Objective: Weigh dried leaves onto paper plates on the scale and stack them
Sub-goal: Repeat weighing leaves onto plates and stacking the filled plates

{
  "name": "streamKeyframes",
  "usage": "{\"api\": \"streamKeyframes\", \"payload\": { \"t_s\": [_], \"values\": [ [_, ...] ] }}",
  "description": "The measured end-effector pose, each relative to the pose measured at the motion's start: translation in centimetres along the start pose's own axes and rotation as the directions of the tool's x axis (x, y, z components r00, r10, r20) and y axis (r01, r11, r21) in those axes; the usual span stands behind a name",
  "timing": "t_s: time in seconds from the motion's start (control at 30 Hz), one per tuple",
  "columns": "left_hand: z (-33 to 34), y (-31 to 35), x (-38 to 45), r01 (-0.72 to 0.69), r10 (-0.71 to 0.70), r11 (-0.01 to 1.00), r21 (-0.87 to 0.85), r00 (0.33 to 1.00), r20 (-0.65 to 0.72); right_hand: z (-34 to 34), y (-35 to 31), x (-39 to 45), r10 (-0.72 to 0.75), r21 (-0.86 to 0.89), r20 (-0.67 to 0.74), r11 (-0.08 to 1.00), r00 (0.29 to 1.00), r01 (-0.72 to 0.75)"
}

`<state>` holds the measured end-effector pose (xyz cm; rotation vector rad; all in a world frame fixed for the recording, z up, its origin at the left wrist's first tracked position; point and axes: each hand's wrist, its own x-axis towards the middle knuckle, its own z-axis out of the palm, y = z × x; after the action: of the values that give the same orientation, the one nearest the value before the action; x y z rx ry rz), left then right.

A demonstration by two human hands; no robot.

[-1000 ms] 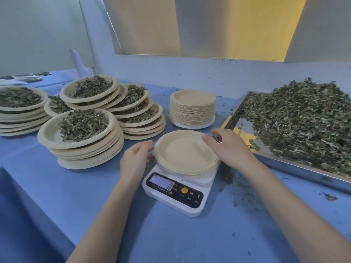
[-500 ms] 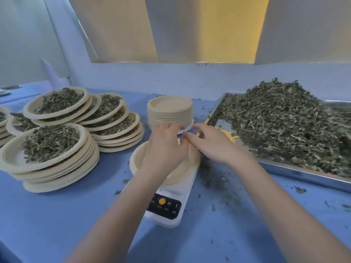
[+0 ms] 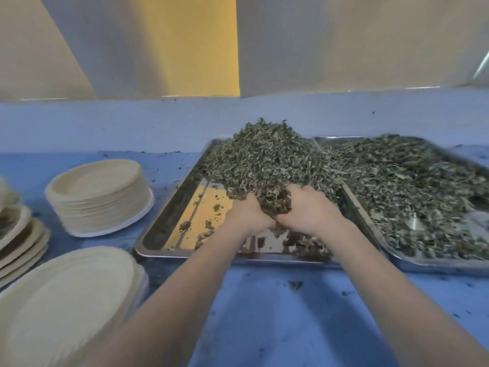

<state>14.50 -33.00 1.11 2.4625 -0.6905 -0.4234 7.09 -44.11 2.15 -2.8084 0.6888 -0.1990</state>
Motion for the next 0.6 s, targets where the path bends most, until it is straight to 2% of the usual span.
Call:
{"api": "streamKeyframes", "payload": {
  "t_s": [0.07,0.13,0.2,0.27,0.33,0.37,0.43,0.47,0.53,0.6],
  "values": [
    [1.2,0.7,1.5,0.049,-0.048,0.999,-0.008,0.997,0.057,-0.2,2.1,0.4,0.179,-0.120,0.076,0.978,0.981,-0.169],
    [2.2,1.4,2.4,0.037,-0.027,0.995,-0.091,0.993,0.112,0.1,3.4,0.7,0.271,-0.191,0.144,0.951,0.952,-0.242],
    [3.0,2.0,2.8,-0.044,0.073,0.987,-0.153,0.979,0.189,0.7,3.7,1.4,0.177,-0.193,0.198,0.971,0.964,-0.139],
    [3.3,2.2,3.1,-0.132,0.167,0.980,-0.147,0.950,0.263,0.6,3.5,2.1,0.010,-0.094,0.267,0.995,0.964,0.016],
    [2.7,2.0,3.6,-0.161,0.204,0.972,-0.173,0.941,0.269,-0.7,3.9,2.9,-0.064,0.028,0.292,0.998,0.954,0.058],
    [2.2,1.8,4.0,-0.162,0.202,0.971,-0.178,0.950,0.239,-1.4,4.3,3.5,-0.063,0.058,0.248,0.997,0.967,0.050],
    [1.3,1.7,4.5,-0.148,0.173,0.979,-0.142,0.967,0.185,-1.8,5.1,4.7,-0.009,-0.023,0.103,1.000,0.995,0.012],
    [1.2,1.8,4.5,-0.138,0.161,0.982,-0.127,0.969,0.189,-1.6,5.2,5.1,0.022,-0.124,0.088,0.992,0.996,-0.011],
    [1.5,2.5,4.0,-0.122,0.139,0.989,-0.081,0.960,0.244,-0.7,4.9,5.2,0.016,-0.248,0.204,0.968,0.979,0.035],
    [2.2,2.7,3.5,-0.146,0.148,0.989,-0.029,0.943,0.297,-0.3,4.9,4.8,-0.069,-0.191,0.334,0.972,0.940,0.139]
  ]
}}
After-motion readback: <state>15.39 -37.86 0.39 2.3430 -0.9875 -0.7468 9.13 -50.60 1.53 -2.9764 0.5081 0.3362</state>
